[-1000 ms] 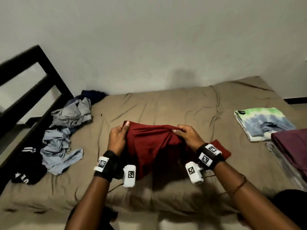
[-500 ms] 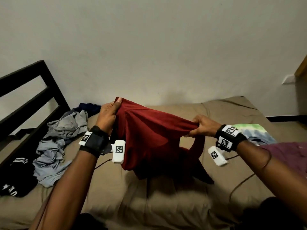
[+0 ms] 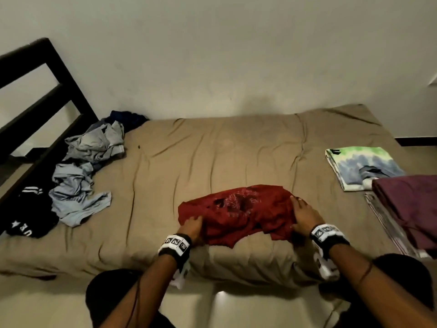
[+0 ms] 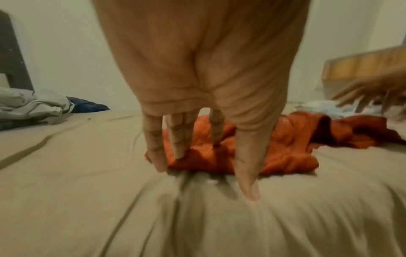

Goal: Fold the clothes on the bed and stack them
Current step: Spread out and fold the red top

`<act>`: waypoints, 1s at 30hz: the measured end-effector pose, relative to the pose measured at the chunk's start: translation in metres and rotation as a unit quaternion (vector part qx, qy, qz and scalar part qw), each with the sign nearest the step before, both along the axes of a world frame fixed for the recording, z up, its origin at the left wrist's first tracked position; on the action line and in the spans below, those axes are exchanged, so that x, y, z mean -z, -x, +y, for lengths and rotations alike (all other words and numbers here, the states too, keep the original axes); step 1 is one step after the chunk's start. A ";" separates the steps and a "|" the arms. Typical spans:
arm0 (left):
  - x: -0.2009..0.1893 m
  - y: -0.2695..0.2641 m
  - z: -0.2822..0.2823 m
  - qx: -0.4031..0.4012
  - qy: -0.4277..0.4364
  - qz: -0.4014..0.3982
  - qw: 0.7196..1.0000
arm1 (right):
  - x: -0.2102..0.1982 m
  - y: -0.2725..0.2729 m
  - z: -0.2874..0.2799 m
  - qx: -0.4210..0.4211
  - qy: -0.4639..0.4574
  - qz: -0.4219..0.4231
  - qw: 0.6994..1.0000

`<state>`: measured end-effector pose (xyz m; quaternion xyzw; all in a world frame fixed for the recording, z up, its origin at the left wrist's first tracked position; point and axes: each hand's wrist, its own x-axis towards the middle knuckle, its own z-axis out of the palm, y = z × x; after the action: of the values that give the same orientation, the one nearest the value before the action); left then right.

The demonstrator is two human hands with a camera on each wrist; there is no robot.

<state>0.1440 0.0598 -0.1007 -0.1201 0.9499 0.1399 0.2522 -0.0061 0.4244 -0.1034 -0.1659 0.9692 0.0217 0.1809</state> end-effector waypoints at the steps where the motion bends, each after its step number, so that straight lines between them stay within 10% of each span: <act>1: 0.018 -0.008 -0.004 -0.008 0.002 -0.018 1.000 | 0.017 -0.012 -0.001 -0.029 0.003 0.012 1.000; 11: 0.069 -0.015 0.015 0.046 0.043 0.176 0.982 | 0.075 -0.028 -0.064 -0.053 0.027 0.046 0.997; 16: 0.086 -0.007 0.026 0.110 0.086 0.116 0.983 | 0.079 0.003 -0.054 -0.041 0.077 0.039 0.995; 24: 0.021 0.012 -0.006 -0.113 -0.198 0.346 0.910 | 0.028 0.028 -0.018 0.098 0.469 -0.024 0.877; 30: -0.113 0.050 -0.068 -0.092 -0.235 0.327 0.911 | -0.113 0.067 -0.028 -0.015 0.431 0.077 0.899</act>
<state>0.0936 -0.0085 0.0123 -0.0916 0.9036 0.4133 -0.0654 -0.0735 0.3968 0.0098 -0.2404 0.8920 -0.3826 0.0158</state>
